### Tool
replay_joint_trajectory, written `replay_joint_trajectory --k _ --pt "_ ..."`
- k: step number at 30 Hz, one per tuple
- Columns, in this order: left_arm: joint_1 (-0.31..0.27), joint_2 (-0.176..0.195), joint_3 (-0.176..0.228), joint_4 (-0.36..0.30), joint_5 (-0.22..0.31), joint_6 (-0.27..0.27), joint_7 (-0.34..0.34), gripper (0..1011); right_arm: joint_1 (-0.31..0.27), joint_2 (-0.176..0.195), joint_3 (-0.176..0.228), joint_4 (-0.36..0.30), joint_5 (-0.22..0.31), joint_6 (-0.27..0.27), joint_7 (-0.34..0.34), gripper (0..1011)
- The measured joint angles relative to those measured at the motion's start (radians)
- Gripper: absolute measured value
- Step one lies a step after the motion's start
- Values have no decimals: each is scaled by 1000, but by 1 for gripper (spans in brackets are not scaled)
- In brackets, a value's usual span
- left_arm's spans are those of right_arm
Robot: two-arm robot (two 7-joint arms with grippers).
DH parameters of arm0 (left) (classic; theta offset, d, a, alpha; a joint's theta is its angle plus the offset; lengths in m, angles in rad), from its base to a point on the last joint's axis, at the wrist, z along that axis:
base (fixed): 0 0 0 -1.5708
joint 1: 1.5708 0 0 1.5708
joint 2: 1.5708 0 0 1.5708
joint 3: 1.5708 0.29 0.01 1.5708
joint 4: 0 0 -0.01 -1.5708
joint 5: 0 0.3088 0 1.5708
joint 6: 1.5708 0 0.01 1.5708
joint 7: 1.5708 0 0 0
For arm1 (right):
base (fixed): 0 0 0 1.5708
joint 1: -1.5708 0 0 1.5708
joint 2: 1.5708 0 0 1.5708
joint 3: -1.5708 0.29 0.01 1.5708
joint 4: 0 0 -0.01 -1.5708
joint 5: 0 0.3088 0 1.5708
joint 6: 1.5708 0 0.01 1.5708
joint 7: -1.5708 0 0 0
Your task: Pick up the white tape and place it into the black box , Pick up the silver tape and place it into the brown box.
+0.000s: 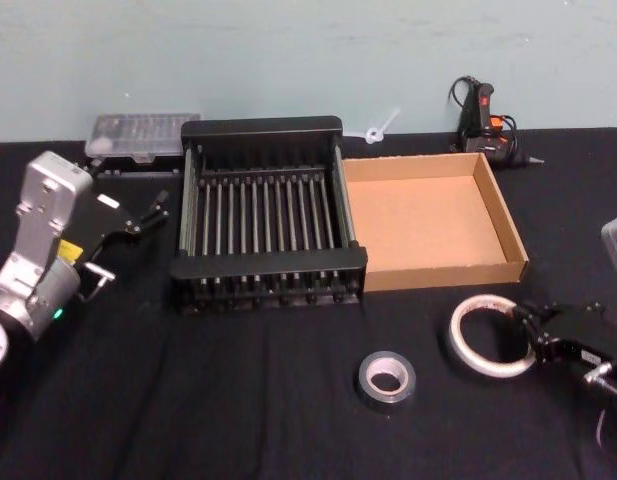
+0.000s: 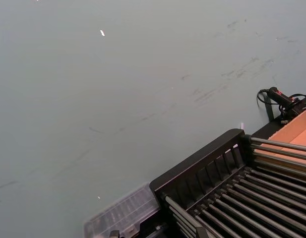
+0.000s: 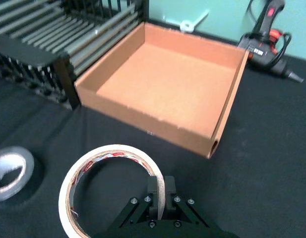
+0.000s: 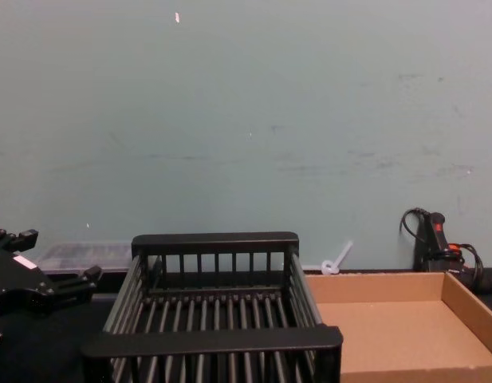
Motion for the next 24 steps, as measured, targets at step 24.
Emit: replay_joint_trajectory --k 24 --pt "0 0 0 0 0 0 0 1001 207 -95 -68 54 -60 -48 -18 91"
